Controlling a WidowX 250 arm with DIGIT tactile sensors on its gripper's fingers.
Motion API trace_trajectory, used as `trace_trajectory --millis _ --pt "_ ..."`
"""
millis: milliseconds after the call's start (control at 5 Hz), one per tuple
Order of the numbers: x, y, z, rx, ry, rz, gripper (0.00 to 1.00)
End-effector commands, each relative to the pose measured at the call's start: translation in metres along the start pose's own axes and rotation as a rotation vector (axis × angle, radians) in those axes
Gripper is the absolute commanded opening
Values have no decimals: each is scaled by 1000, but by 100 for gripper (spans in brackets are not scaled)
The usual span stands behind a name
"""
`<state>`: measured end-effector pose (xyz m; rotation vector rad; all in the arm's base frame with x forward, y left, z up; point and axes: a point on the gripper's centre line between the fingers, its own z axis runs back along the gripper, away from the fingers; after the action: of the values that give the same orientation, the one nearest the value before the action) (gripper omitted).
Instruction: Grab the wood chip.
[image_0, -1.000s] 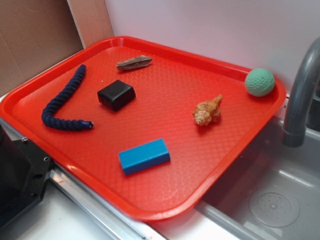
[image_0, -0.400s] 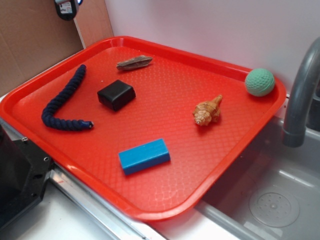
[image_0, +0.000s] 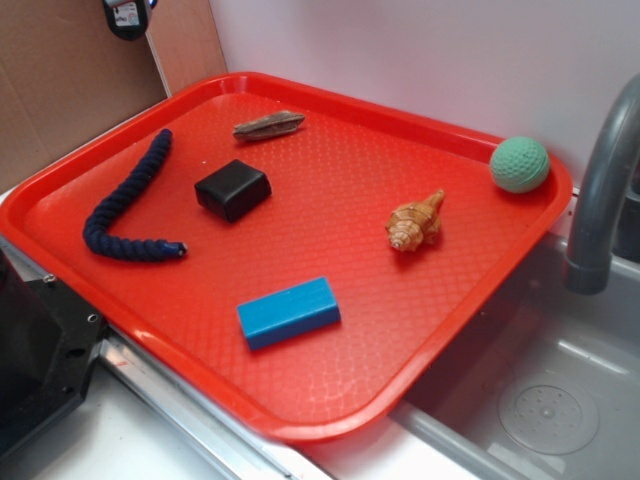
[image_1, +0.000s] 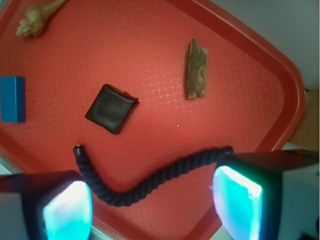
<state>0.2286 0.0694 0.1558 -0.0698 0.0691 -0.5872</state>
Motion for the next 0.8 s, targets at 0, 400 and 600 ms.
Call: trace_trajectory --millis 0,400,600 --pt "53 77 -5 156 -100 187 100" --pt "47 88 -36 161 -19 236 100" --pt "52 88 -61 170 -3 230 100"
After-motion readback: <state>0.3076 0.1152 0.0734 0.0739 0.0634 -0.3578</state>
